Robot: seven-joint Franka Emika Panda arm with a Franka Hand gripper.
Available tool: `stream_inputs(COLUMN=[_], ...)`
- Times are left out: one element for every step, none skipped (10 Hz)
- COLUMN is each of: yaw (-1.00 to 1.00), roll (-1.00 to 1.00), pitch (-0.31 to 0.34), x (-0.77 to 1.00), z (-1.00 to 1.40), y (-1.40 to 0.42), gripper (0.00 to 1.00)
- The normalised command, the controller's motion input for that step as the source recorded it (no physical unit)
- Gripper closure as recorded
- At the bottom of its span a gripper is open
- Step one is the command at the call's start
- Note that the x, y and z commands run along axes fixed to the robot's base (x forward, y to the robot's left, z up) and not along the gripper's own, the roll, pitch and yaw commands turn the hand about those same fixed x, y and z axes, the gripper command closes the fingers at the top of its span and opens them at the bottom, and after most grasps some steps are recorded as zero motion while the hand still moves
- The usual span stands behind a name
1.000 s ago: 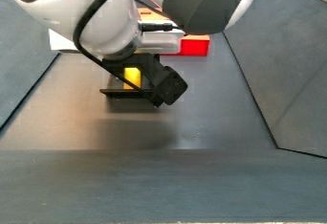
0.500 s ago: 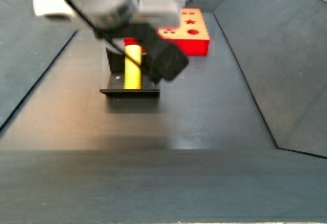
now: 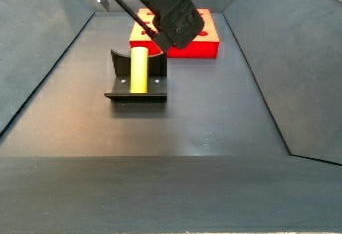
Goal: Pick up the oval object. Move up. Place the oval object on the fixture. Regrasp the oval object. Move to above the board. Insert the oval object.
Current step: Regrasp the oval object.
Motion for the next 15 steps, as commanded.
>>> stream_inputs(yaw=[0.02,0.02,0.02,0.02,0.02,0.02,0.02,0.02,0.02,0.02,0.02,0.02,0.03,0.03,0.03], roll=[1.0,1.0,1.0,1.0,1.0,1.0,1.0,1.0,1.0,1.0,1.0,1.0,1.0,1.0,1.0], pitch=[0.042,0.032,0.02,0.016,0.016,0.016,0.013,0.01,0.001,-0.003,-0.011,-0.017,-0.027,-0.036,-0.04], x=[-0.09,-0.1,-0.12,-0.09,-0.05,-0.04,-0.03,-0.04,-0.05,-0.05,-0.05,-0.05,-0.04,-0.03,-0.03], z=[0.53,0.43,0.19,0.07,0.06,0.04,0.02,0.02,0.01,0.01,0.01,0.01,0.01,0.0,0.0], y=[-0.76,-0.64,-0.43,-0.27,-0.08,-0.04,-0.05,-0.04,-0.03,-0.03,-0.03,-0.02,-0.02,-0.02,-0.02], gripper=[0.0,0.0,0.0,0.0,0.0,0.0,0.0,0.0,0.0,0.0,0.0,0.0,0.0,0.0,0.0])
